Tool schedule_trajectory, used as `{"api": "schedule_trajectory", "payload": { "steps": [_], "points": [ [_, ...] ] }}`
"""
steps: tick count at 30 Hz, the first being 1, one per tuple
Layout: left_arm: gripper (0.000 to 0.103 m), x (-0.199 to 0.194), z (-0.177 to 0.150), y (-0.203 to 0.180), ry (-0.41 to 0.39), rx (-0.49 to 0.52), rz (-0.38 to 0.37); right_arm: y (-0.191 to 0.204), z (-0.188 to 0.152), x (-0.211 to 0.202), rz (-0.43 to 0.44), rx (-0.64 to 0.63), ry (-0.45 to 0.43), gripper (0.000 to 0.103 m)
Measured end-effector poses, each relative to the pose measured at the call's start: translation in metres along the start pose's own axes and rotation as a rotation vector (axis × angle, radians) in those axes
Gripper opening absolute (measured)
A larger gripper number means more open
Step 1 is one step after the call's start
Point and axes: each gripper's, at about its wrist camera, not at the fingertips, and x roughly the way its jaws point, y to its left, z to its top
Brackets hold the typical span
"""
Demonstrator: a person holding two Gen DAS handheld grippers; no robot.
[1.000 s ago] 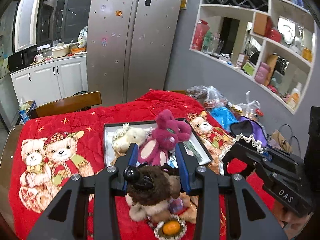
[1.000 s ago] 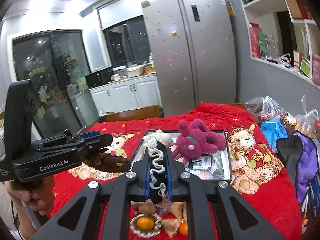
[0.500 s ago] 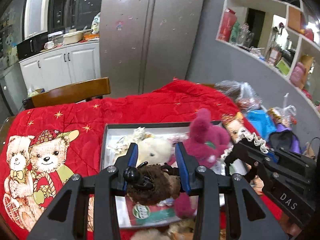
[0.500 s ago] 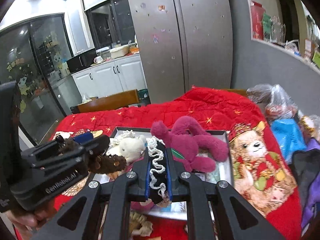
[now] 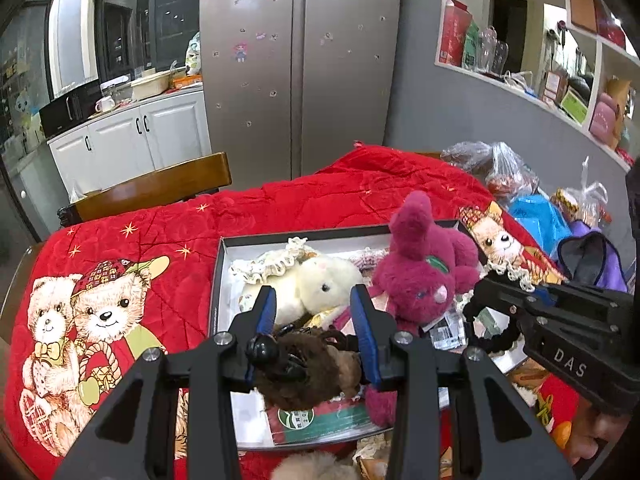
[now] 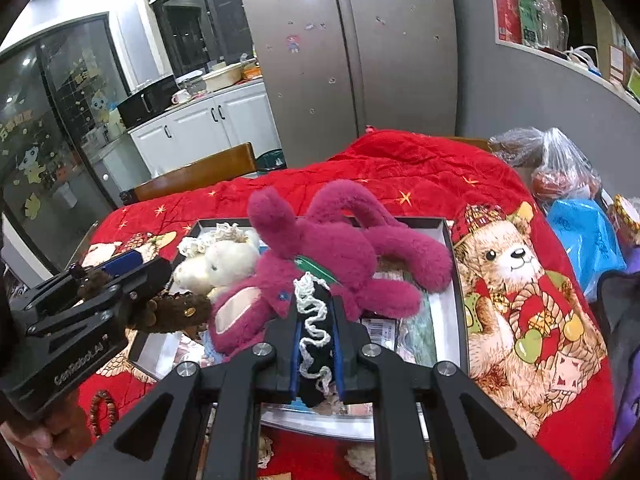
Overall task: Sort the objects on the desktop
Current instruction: 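Open the right tool releasing the lace piece while the left tool drops the brown plush into the box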
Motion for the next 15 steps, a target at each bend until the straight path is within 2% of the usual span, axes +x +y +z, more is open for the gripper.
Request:
{"api": "schedule_trajectory", "payload": {
  "steps": [6, 7, 8, 9, 10, 12, 15],
  "points": [
    [0.042, 0.0, -0.001, -0.002, 0.0, 0.007, 0.006, 0.002, -0.002, 0.004, 0.0, 0.001, 0.012, 0.014],
    [0.044, -0.001, -0.001, -0.003, -0.005, 0.009, 0.004, 0.005, -0.002, 0.003, -0.008, -0.016, 0.007, 0.018],
    [0.047, -0.003, -0.001, -0.003, -0.012, 0.011, 0.006, 0.007, -0.002, 0.001, -0.012, -0.03, 0.006, 0.034],
    [0.055, -0.006, 0.0, -0.003, -0.026, 0.015, 0.006, 0.008, -0.002, 0.0, -0.011, -0.032, 0.003, 0.055],
    [0.064, -0.01, 0.0, -0.005, -0.049, 0.028, 0.001, 0.009, -0.001, -0.003, -0.01, -0.034, -0.01, 0.06],
    [0.074, -0.015, 0.001, -0.007, -0.071, 0.043, 0.032, 0.011, 0.0, -0.01, -0.028, -0.048, -0.038, 0.063],
    [0.077, -0.021, 0.003, -0.007, -0.084, 0.042, 0.034, 0.01, 0.002, -0.016, -0.034, -0.043, -0.05, 0.065]
  ]
}}
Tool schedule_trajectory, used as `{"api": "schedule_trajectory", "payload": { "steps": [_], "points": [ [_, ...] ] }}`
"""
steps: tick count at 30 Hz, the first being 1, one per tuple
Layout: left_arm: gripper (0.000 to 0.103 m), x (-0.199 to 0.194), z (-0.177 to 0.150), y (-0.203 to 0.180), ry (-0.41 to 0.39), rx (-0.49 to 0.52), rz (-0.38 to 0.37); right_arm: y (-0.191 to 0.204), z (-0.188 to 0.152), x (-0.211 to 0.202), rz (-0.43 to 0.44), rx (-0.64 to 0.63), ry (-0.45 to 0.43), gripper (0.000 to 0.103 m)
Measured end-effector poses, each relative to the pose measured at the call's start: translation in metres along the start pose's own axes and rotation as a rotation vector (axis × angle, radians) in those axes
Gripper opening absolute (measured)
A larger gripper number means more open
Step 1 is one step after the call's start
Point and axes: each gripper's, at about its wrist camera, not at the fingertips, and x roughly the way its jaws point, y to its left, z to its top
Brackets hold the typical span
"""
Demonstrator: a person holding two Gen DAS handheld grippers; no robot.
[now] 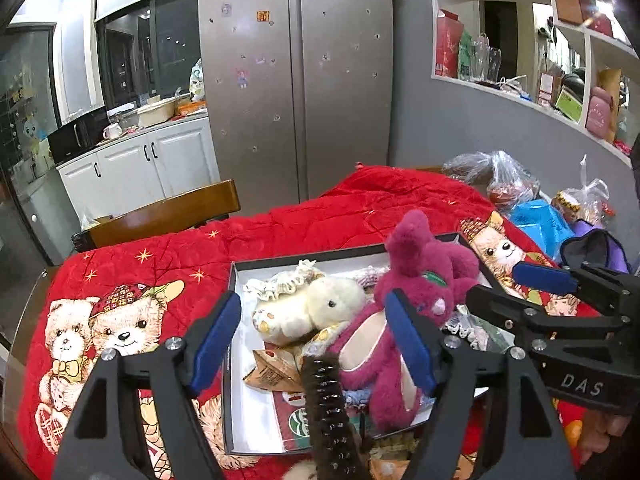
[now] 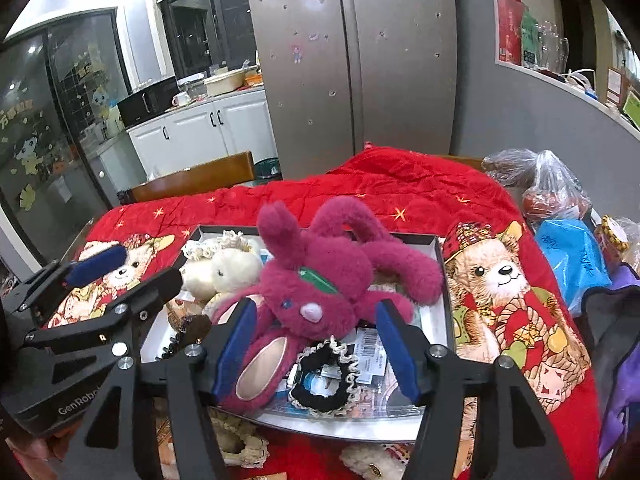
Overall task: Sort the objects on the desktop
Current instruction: 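Open the right tool releasing the lace piece while the left tool drops the brown plush into the box, then withdraw both open tools from the box back toward the pile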
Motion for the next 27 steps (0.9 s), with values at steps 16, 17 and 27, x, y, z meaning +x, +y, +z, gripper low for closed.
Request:
{"api": "schedule_trajectory", "payload": {
  "steps": [16, 17, 27],
  "points": [
    [0.078, -0.013, 0.006, 0.006, -0.022, -0.014, 0.006, -0.004, 0.003, -0.01, 0.023, 0.029, -0.017, 0.065],
    [0.078, -0.015, 0.007, 0.006, -0.03, -0.014, 0.009, -0.003, 0.003, -0.012, 0.022, 0.024, -0.021, 0.065],
    [0.078, -0.071, 0.015, 0.013, -0.099, -0.071, -0.021, 0.015, 0.007, -0.044, 0.092, -0.006, -0.057, 0.07]
  ]
}}
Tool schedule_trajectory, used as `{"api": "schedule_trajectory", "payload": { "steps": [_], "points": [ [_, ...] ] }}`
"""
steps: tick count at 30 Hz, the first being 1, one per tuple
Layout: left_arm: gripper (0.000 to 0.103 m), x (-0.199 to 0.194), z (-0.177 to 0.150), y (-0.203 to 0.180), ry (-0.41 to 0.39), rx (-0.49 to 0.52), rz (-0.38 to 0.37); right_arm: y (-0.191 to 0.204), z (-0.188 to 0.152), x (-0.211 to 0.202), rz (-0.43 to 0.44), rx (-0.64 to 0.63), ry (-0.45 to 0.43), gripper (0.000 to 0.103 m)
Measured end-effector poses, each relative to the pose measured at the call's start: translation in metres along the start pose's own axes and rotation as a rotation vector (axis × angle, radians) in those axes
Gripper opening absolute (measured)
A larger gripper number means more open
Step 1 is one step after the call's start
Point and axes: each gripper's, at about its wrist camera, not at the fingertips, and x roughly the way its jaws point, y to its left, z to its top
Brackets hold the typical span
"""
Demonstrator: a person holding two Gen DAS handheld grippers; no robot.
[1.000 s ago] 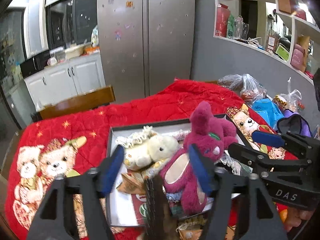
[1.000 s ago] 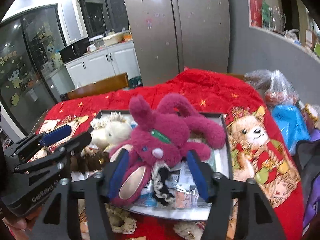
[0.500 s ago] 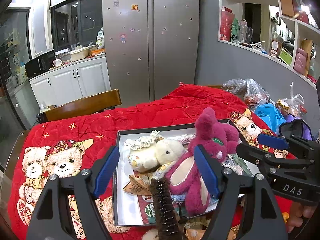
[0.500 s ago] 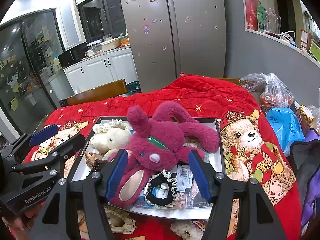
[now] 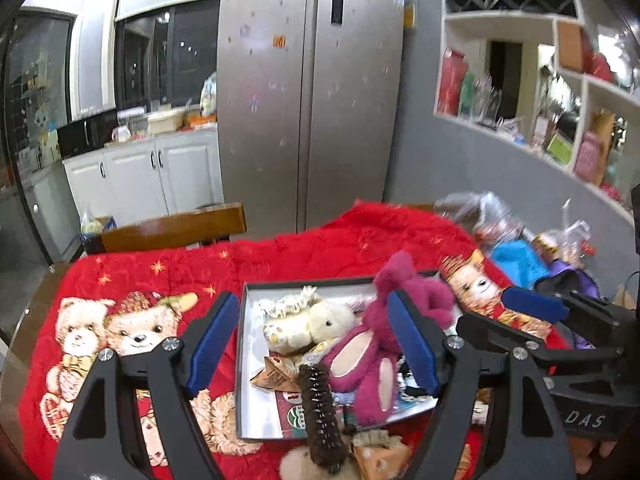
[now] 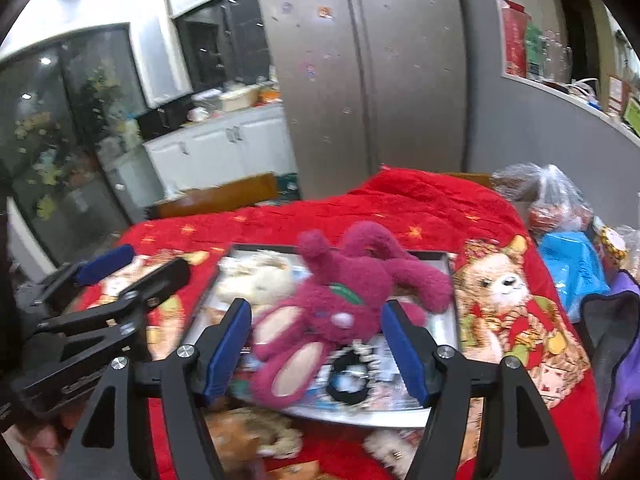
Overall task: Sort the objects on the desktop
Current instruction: 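Withdraw both open tools from the box back toward the pile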
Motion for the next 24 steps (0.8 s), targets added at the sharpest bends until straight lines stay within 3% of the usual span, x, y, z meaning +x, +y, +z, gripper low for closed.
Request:
{"api": "schedule_trajectory", "payload": {
  "steps": [4, 10, 15, 19, 24],
  "points": [
    [0.086, -0.054, -0.005, -0.001, -0.053, 0.013, 0.016, 0.018, -0.001, -0.049, -0.005, -0.022, -0.1, 0.085],
    [0.096, -0.126, -0.032, 0.003, -0.097, 0.039, 0.041, 0.042, -0.022, -0.111, 0.033, -0.035, -0.171, 0.086],
    [0.1, -0.163, -0.096, 0.01, -0.117, 0.043, 0.078, 0.054, -0.064, -0.154, 0.073, -0.039, -0.212, 0.086],
    [0.101, -0.158, -0.164, 0.023, -0.008, 0.01, 0.097, 0.056, -0.124, -0.179, 0.106, -0.017, -0.25, 0.087],
    [0.1, -0.138, -0.202, 0.035, 0.113, -0.049, 0.051, 0.052, -0.175, -0.164, 0.029, 0.001, -0.183, 0.087]
  ]
}}
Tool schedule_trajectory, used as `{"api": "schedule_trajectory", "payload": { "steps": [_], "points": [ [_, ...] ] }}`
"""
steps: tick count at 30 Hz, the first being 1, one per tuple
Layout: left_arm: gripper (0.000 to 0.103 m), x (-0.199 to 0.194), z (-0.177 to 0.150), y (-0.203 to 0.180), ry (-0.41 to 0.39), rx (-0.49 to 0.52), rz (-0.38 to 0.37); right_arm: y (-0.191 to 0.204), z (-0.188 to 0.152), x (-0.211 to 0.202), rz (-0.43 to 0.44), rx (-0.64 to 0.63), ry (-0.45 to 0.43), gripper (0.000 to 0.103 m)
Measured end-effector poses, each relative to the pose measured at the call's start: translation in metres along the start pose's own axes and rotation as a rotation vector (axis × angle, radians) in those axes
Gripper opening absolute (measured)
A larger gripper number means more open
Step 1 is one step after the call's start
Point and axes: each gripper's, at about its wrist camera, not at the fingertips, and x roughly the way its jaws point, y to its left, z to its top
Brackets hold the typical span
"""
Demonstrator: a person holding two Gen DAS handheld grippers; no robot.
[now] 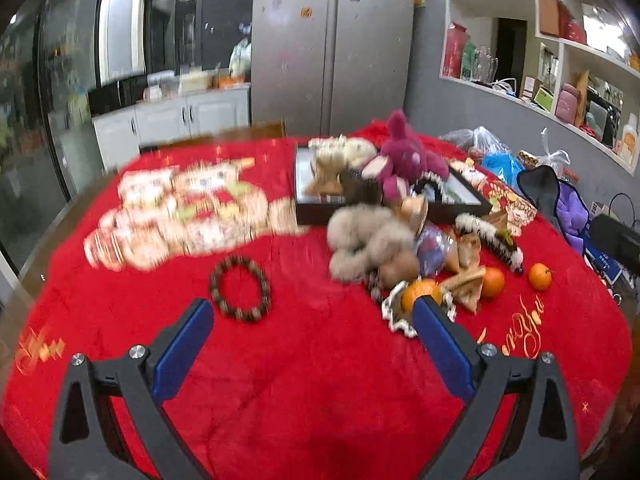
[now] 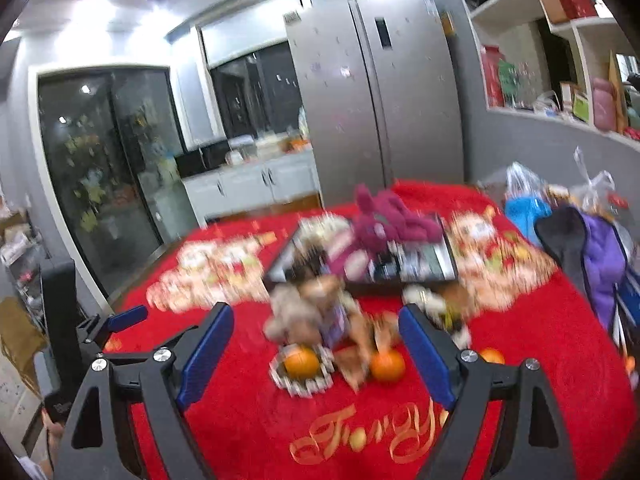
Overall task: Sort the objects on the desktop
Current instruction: 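Withdraw both open tools from the box back toward the pile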
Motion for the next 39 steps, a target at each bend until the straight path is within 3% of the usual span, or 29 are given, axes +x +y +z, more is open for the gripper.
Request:
{"api": "schedule_trajectory", "payload": {
  "steps": [4, 10, 22, 29, 33, 37, 39],
  "points": [
    [0.1, 0.006, -0.005, 0.007, -0.009, -0.007, 0.037, -0.005, -0.009, 0.013, -0.012, 0.001, 0.048, 0.087],
    [0.101, 0.012, 0.003, 0.019, -0.047, -0.011, 0.048, 0.002, -0.034, 0.04, 0.037, -0.006, 0.127, 0.087],
    [0.099, 0.072, -0.004, 0.051, 0.097, -0.012, 0.101, 0.005, -0.058, 0.091, 0.038, 0.016, 0.245, 0.087],
    [0.099, 0.089, -0.002, 0.057, 0.108, 0.007, 0.134, 0.013, -0.068, 0.119, 0.051, 0.003, 0.31, 0.087],
    [0.099, 0.107, -0.002, 0.057, 0.186, 0.013, 0.1, 0.007, -0.077, 0.137, 0.042, 0.018, 0.346, 0.087],
    [0.092, 0.119, -0.004, 0.063, 0.244, -0.015, 0.096, 0.003, -0.076, 0.141, 0.056, 0.029, 0.355, 0.087],
    [0.086, 0.118, -0.005, 0.066, 0.235, -0.037, 0.087, 0.005, -0.075, 0.143, 0.052, 0.021, 0.356, 0.087]
  ]
}}
